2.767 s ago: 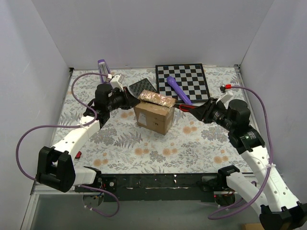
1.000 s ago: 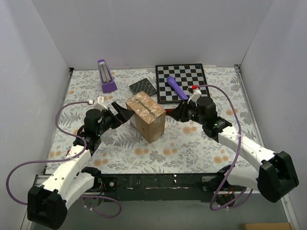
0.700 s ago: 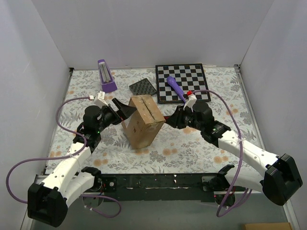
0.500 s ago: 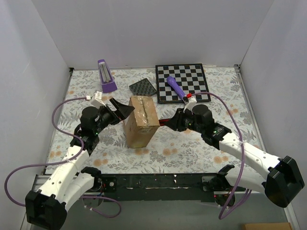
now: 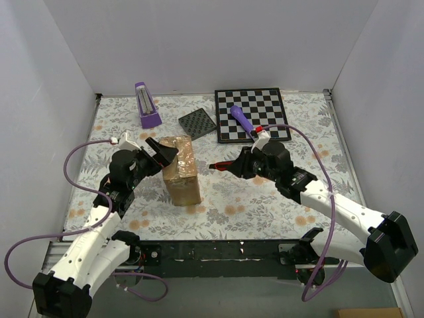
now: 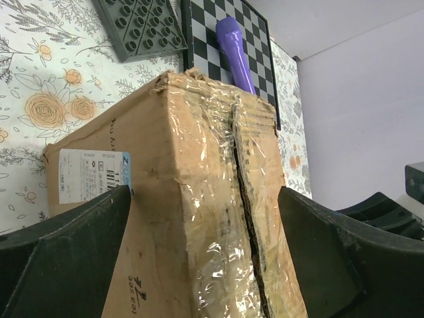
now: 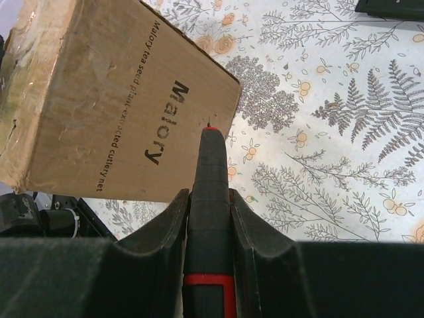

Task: Unpack the express box
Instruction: Cut the express box at the center of the board.

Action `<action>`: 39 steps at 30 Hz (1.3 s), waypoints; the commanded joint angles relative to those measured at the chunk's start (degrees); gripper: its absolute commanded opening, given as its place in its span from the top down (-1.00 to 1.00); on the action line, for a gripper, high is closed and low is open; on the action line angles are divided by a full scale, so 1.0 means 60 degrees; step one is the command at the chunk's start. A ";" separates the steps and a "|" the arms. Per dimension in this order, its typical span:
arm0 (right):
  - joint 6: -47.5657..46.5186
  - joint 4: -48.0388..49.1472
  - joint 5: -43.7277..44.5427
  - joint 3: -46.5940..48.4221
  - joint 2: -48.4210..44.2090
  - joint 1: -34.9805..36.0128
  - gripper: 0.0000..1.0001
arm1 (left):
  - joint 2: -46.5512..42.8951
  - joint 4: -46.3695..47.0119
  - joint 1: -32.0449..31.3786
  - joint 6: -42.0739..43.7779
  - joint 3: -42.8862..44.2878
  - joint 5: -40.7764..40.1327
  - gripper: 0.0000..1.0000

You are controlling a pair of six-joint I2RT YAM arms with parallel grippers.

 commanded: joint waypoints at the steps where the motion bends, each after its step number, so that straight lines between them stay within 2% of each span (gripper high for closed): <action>1: -0.0126 0.0459 0.0096 0.0675 0.0058 0.0181 0.97 | 0.0033 -0.0134 0.0005 0.0293 0.0505 -0.0048 -0.84; 14: -0.0551 0.0048 0.0052 0.1085 0.0146 0.0357 0.97 | -0.0304 -0.0750 0.0005 0.0073 0.0358 -0.0810 -0.32; 15: -0.0551 0.0034 0.0052 0.1085 0.0160 0.0357 0.97 | -0.0304 -0.0750 0.0005 0.0073 0.0344 -0.0810 -0.16; 18: -0.0537 0.0048 0.0066 0.1071 0.0160 0.0357 0.97 | -0.0290 -0.0677 0.0005 0.0146 0.0271 -0.0810 0.09; 19: -0.0537 0.0048 0.0052 0.1071 0.0132 0.0357 0.97 | -0.0260 -0.0633 0.0005 0.0161 0.0256 -0.0810 0.31; 22: -0.0537 0.0048 0.0067 0.1071 0.0088 0.0357 0.97 | -0.0217 -0.0443 0.0005 0.0205 0.0197 -0.0664 0.48; 27: -0.0726 -0.0141 0.0081 0.1231 -0.0015 0.0357 0.97 | -0.0128 0.0055 0.0005 0.0468 0.0080 0.0388 0.49; 31: -0.1734 -0.0901 0.0519 0.1904 -0.0496 0.0445 0.97 | 0.0149 0.0407 0.0005 0.0571 0.0197 0.1195 0.44; 35: -0.3007 -0.1576 0.0872 0.2724 -0.1229 0.0620 0.97 | 0.0340 0.0524 0.0005 0.0410 0.0387 0.1387 0.44; 39: -0.4182 -0.1329 -0.0280 0.3062 -0.1758 0.0957 0.97 | 0.0560 0.0714 -0.0010 0.0220 0.0519 0.1577 0.44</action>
